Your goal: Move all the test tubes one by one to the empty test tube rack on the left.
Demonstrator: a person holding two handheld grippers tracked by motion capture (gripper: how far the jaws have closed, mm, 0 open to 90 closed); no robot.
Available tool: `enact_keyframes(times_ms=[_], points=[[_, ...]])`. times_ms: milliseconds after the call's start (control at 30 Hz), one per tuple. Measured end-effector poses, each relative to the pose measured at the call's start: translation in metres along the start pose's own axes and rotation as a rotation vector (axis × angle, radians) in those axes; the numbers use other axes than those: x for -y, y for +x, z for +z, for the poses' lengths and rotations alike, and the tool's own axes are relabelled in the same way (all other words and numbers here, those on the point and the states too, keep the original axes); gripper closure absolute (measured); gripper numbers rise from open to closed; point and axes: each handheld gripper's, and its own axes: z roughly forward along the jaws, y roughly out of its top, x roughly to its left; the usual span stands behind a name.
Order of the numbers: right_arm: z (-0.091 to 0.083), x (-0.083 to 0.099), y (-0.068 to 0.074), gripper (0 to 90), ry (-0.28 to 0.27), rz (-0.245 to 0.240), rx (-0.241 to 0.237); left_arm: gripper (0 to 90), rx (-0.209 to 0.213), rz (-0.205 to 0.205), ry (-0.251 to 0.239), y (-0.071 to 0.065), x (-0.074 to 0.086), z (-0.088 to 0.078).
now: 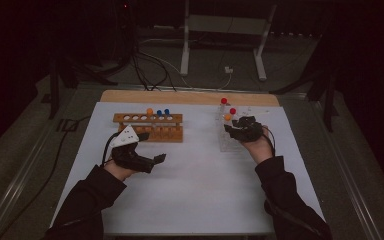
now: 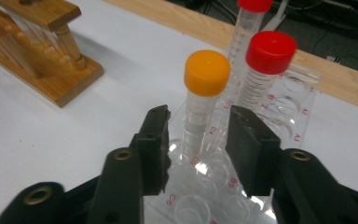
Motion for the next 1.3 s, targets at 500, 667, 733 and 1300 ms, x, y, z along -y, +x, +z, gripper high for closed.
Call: enact_keyframes(times_ms=[500, 667, 733, 1300], points=[[0.018, -0.006, 0.006, 74.9, 0.043, 0.027, 0.049, 1.6, 0.008, 0.000, 0.009, 0.001, 0.001, 0.000], [0.012, -0.010, 0.008, 75.2, 0.024, 0.025, 0.059, 1.7, 0.012, -0.001, 0.013, 0.001, 0.000, 0.000], [0.008, -0.013, 0.008, 75.2, 0.016, 0.026, 0.060, 1.7, 0.012, 0.001, 0.016, 0.000, 0.000, 0.000], [-0.045, -0.042, 0.024, 75.2, -0.093, -0.060, 0.044, 1.8, 0.042, 0.016, 0.016, -0.005, -0.011, 0.000]])
